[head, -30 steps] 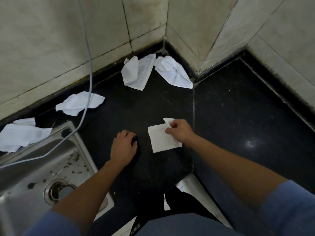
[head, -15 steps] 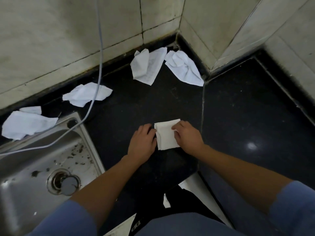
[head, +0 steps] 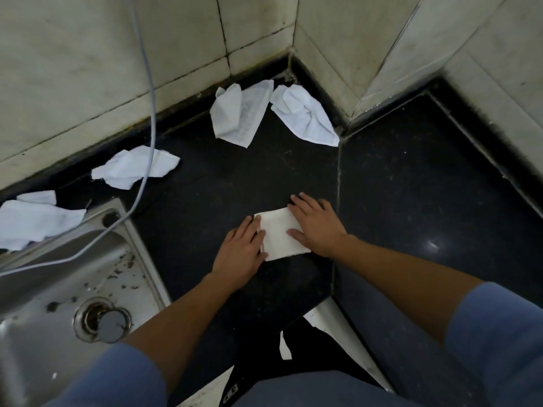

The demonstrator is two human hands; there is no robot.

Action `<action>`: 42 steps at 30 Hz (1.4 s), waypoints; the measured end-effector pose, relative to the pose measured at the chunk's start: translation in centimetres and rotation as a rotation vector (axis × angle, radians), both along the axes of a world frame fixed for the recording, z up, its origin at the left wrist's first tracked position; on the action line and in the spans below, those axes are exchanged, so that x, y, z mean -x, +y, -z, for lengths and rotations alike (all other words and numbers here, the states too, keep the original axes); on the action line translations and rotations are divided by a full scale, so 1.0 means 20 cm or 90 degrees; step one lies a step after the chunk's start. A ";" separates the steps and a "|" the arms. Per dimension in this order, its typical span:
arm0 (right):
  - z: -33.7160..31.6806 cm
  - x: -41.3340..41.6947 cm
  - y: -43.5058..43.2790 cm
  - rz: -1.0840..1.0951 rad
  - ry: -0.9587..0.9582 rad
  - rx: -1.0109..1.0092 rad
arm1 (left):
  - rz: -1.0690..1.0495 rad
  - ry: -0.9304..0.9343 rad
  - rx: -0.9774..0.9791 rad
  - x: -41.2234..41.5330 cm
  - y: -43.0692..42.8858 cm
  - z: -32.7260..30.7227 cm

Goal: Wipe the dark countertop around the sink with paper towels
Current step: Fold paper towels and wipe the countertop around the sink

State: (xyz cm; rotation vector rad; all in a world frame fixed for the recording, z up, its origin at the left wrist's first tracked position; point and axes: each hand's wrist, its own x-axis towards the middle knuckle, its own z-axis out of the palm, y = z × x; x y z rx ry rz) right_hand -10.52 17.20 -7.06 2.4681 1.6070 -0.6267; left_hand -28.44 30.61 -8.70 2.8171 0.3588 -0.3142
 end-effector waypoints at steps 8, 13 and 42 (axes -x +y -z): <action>-0.05 -0.01 0.34 0.028 0.076 0.116 | -0.164 -0.003 -0.021 0.28 0.01 -0.11; -0.08 0.03 0.33 0.047 0.160 0.130 | -0.234 0.002 -0.049 0.41 0.05 -0.18; -0.82 0.93 -1.91 0.716 -0.162 -0.101 | 0.516 -0.137 -0.024 -0.33 -1.22 -0.82</action>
